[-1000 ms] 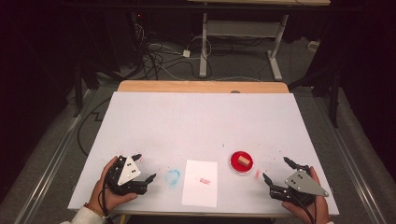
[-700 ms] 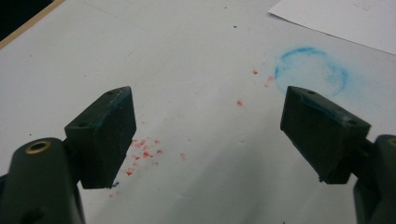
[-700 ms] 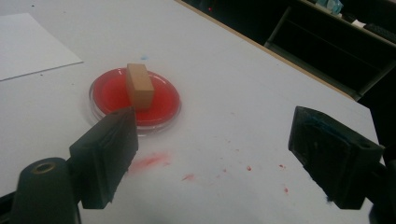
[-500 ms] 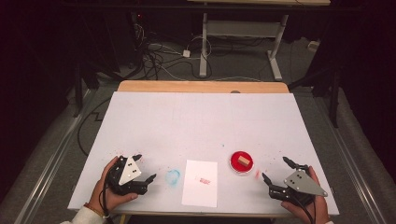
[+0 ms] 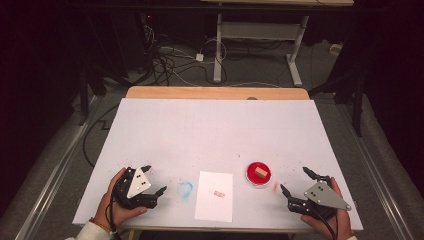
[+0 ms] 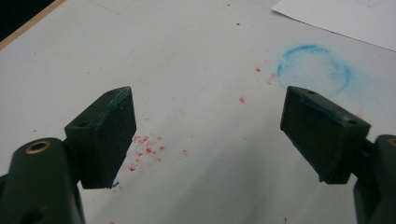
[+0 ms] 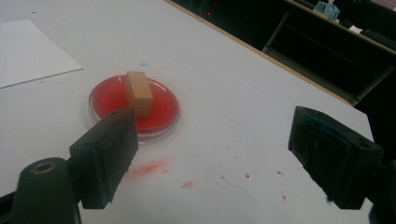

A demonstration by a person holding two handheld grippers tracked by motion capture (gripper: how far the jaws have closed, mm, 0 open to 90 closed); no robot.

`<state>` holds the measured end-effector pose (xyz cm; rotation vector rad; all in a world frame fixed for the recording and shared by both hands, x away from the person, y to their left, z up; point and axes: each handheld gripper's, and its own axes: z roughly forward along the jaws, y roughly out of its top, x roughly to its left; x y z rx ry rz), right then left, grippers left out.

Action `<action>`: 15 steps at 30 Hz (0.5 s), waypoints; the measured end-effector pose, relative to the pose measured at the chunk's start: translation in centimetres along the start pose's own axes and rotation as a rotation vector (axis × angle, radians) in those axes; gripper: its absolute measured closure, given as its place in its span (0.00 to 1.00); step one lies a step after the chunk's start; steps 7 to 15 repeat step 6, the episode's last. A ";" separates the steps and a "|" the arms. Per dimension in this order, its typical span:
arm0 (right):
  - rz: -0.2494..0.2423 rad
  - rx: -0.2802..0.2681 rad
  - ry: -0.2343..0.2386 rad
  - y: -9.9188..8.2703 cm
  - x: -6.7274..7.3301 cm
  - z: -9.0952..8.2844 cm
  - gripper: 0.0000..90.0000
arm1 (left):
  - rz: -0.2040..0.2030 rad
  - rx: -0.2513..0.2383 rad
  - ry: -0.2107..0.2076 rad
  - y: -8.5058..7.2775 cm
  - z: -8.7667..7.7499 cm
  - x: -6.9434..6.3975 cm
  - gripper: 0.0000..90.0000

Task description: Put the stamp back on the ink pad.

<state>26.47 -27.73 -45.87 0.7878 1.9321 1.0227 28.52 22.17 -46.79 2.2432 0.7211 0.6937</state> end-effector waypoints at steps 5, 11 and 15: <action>-0.007 -0.007 -0.009 0.1 0.0 0.0 0.18 | -0.006 0.001 0.000 0.0 0.0 0.0 0.20; -0.008 -0.006 -0.011 0.1 0.0 0.1 0.18 | -0.008 0.001 0.000 0.0 0.1 0.1 0.20; -0.008 -0.006 -0.011 0.1 0.0 0.1 0.18 | -0.008 0.001 0.000 0.0 0.1 0.1 0.20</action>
